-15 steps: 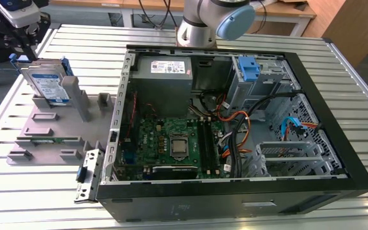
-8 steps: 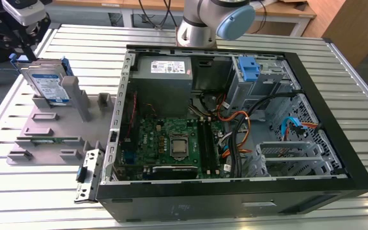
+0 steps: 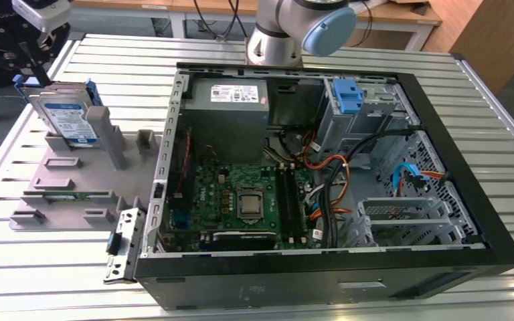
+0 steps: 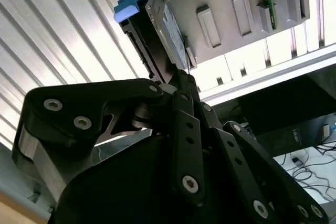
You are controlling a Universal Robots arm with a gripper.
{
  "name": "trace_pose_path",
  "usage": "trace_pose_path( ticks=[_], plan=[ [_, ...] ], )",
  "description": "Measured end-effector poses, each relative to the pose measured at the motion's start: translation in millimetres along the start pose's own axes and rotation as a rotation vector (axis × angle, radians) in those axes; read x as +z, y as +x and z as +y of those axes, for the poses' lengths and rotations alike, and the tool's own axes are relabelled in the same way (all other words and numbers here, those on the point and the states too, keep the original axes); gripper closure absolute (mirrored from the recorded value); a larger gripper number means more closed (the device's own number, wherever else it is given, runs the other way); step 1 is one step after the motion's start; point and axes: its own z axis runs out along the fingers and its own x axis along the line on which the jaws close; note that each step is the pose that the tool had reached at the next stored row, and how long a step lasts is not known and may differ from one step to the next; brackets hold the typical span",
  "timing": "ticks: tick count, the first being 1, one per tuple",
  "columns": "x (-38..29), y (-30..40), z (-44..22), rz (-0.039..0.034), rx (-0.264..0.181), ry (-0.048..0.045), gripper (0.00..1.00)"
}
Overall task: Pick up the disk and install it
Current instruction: 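Pick up the disk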
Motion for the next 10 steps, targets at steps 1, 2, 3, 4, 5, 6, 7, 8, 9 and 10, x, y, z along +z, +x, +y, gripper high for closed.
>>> trace_pose_path(
  ticks=[1, 2, 3, 4, 5, 6, 7, 8, 9, 10],
  plan=[
    [0.1, 0.0, 0.0, 0.0011, -0.018, 0.0004, 0.89],
    [0.1, 0.0, 0.0, 0.0024, -0.038, 0.0007, 0.89],
    [0.2, 0.0, 0.0, 0.0034, -0.055, 0.001, 0.89],
    [0.2, 0.0, 0.0, 0.0045, -0.074, 0.0013, 0.89],
    [0.3, 0.0, 0.0, 0.0056, -0.091, 0.0017, 0.89],
    [0.3, 0.0, 0.0, 0.0067, -0.109, 0.002, 0.89],
    [0.4, 0.0, 0.0, 0.0079, -0.127, 0.0023, 0.89],
    [0.4, 0.0, 0.0, 0.0089, -0.145, 0.0027, 0.89],
    [0.5, 0.0, 0.0, 0.0101, -0.164, 0.0031, 0.89],
    [0.6, 0.0, 0.0, 0.0112, -0.182, 0.0034, 0.89]
  ],
)
